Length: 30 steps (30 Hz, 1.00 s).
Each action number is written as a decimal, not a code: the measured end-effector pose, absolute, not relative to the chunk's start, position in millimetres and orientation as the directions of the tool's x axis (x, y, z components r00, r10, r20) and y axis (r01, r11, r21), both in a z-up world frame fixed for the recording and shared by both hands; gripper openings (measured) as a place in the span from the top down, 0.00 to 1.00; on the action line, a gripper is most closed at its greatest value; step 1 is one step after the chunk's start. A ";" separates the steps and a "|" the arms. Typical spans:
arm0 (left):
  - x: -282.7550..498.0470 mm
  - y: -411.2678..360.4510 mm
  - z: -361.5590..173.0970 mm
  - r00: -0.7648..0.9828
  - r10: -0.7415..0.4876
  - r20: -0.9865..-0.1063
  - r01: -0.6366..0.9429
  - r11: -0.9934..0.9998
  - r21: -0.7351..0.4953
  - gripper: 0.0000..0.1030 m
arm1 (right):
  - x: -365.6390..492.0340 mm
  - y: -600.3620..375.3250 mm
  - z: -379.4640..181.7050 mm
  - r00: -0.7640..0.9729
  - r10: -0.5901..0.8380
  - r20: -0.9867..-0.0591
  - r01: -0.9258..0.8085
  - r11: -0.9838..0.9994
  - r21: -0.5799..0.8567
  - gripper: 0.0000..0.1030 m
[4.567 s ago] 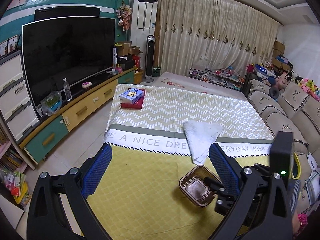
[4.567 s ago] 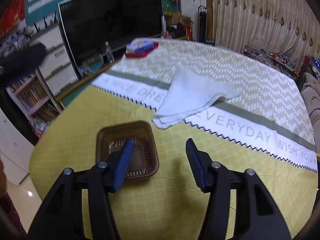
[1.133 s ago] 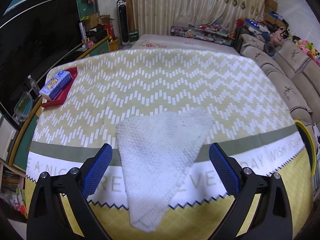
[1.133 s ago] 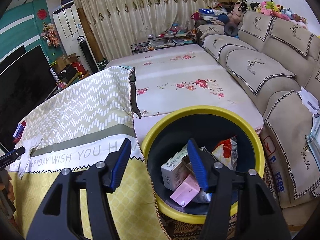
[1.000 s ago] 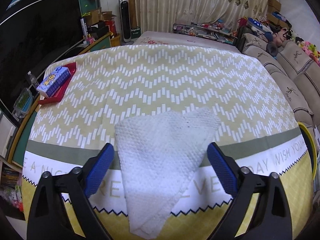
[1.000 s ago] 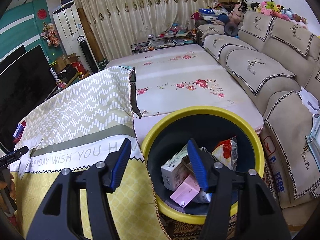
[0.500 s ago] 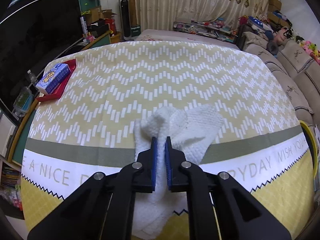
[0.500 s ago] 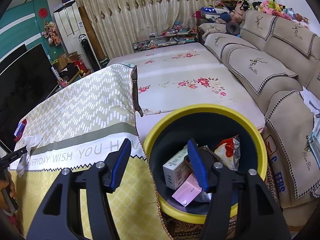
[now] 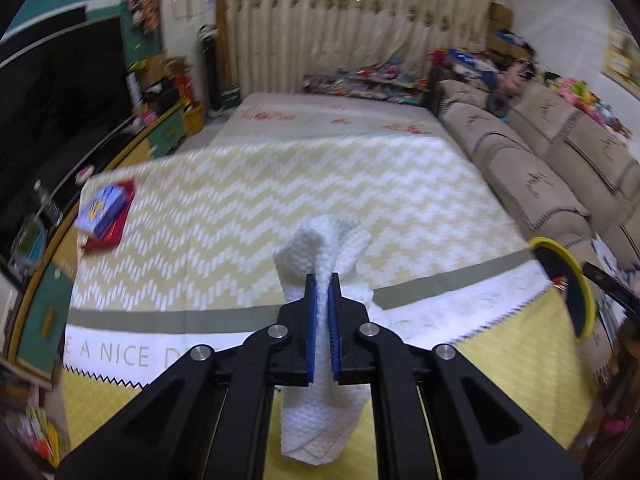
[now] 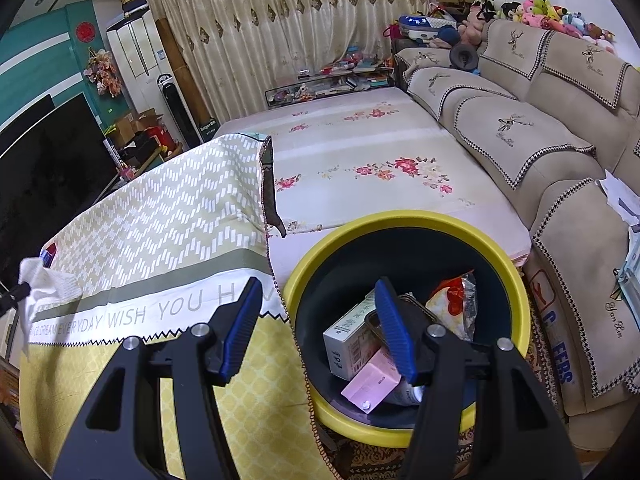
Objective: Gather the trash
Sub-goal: 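Carry the white towel over the bin and open the left gripper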
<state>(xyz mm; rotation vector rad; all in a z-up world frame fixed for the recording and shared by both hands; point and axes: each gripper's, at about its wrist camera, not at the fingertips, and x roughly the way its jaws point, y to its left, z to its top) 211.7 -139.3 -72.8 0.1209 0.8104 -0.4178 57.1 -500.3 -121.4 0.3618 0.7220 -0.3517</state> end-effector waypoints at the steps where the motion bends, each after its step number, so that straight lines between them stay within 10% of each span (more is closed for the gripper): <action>1: 206.2 -145.3 -66.8 0.615 -0.328 -0.717 0.425 0.904 -0.049 0.94 | 55.8 -500.6 -120.3 0.700 -0.188 -0.689 0.430 0.881 0.197 0.46; 16: 128.9 -307.7 -10.7 0.454 -0.609 -0.651 0.753 0.652 -0.085 0.94 | -5.7 -548.6 -103.7 0.693 -0.304 -0.654 0.523 0.836 0.167 0.46; 30: 120.3 -477.3 -62.5 0.221 -0.627 -0.747 0.852 0.497 -0.165 0.94 | -47.9 -592.2 -116.5 0.667 -0.349 -0.658 0.599 0.777 0.195 0.46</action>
